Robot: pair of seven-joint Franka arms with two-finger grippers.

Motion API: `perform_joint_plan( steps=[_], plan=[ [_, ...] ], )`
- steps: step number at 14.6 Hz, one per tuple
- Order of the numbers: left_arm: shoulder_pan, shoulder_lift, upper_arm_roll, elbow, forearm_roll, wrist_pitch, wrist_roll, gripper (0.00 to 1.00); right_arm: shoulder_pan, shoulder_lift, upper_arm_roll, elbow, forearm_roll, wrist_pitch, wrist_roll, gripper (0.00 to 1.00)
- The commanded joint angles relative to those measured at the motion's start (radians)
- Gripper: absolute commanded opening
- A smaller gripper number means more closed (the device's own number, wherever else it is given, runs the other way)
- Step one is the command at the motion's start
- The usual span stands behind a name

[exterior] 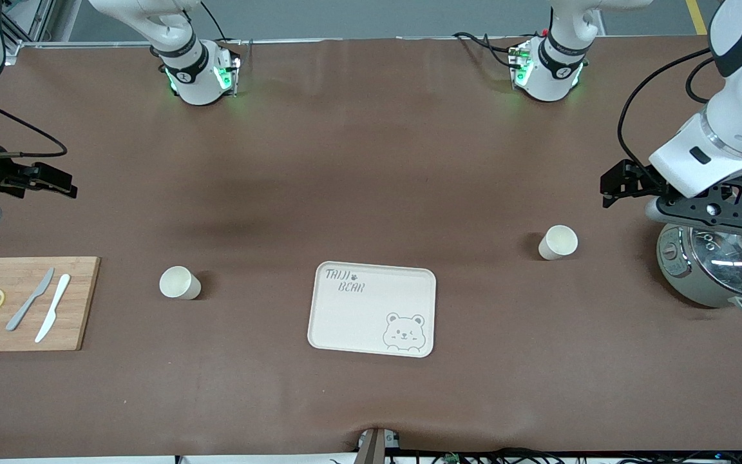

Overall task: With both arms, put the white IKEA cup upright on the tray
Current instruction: 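Reach the left gripper and the right gripper toward the white cups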

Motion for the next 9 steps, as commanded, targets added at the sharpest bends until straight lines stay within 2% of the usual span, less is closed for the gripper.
perform_joint_plan(
  steps=[1, 5, 9],
  plan=[
    [-0.002, 0.007, 0.001, 0.008, -0.011, -0.003, -0.008, 1.00, 0.004, -0.021, 0.003, -0.028, -0.024, 0.031, 0.009, 1.00],
    [0.001, 0.035, 0.000, 0.001, -0.014, 0.000, 0.012, 1.00, 0.005, -0.021, 0.003, -0.028, -0.024, 0.030, 0.009, 1.00],
    [0.013, -0.002, -0.003, -0.159, -0.016, 0.096, 0.013, 1.00, 0.004, -0.021, 0.003, -0.032, -0.024, 0.032, 0.009, 1.00]
  ],
)
